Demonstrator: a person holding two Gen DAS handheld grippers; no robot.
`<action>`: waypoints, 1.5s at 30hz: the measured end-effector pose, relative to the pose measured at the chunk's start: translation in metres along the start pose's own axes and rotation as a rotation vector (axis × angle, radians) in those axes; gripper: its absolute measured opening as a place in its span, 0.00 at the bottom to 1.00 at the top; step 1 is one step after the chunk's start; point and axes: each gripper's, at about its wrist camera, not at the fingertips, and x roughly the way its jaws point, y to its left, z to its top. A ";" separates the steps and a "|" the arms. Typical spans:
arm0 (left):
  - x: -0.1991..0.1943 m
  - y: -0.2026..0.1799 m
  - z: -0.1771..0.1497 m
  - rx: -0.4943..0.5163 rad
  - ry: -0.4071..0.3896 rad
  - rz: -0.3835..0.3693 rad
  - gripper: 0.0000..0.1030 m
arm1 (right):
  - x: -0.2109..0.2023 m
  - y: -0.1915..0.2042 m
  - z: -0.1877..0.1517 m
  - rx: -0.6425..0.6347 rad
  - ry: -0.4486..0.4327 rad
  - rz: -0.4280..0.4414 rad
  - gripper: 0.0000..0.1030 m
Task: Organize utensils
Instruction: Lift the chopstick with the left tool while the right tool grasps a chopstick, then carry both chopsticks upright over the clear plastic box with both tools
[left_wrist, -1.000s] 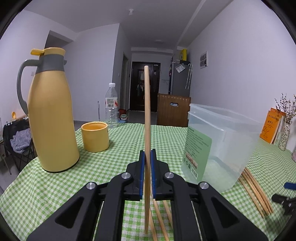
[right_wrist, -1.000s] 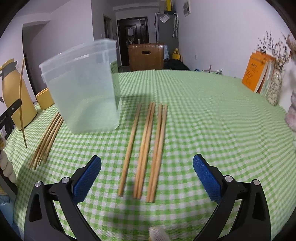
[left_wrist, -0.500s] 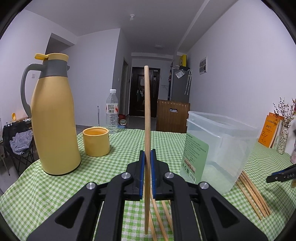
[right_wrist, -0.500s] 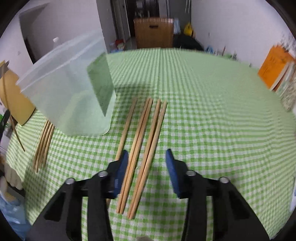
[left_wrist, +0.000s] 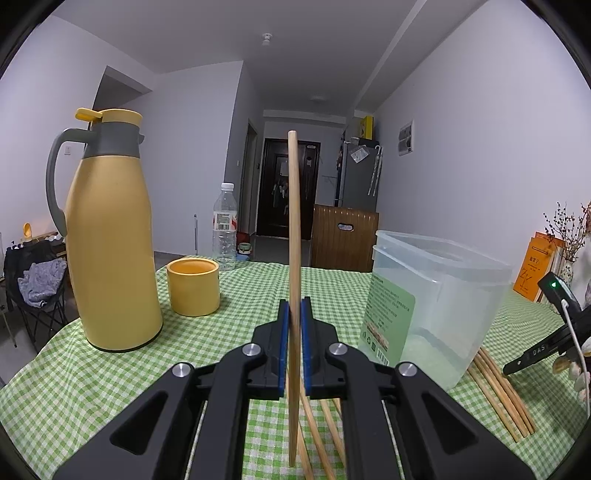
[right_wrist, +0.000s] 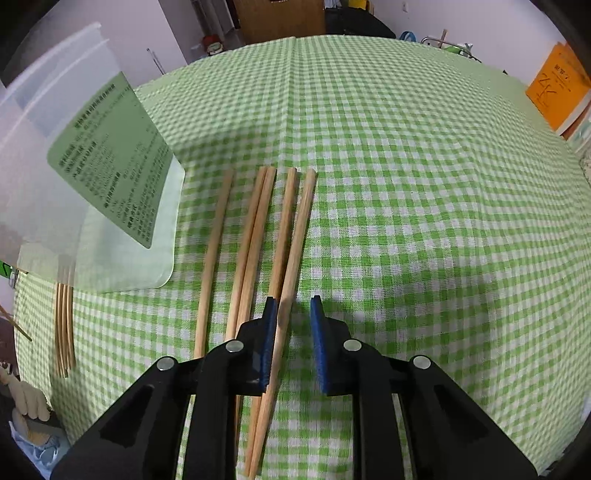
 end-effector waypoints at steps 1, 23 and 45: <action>-0.001 0.000 0.001 -0.002 -0.004 0.004 0.04 | 0.003 0.001 0.002 -0.002 0.006 -0.002 0.18; 0.001 0.005 0.001 -0.022 -0.005 0.009 0.04 | 0.025 0.040 0.009 -0.032 0.089 -0.131 0.09; 0.006 0.011 0.003 -0.040 0.010 0.018 0.04 | -0.027 0.009 -0.001 0.039 -0.140 0.002 0.06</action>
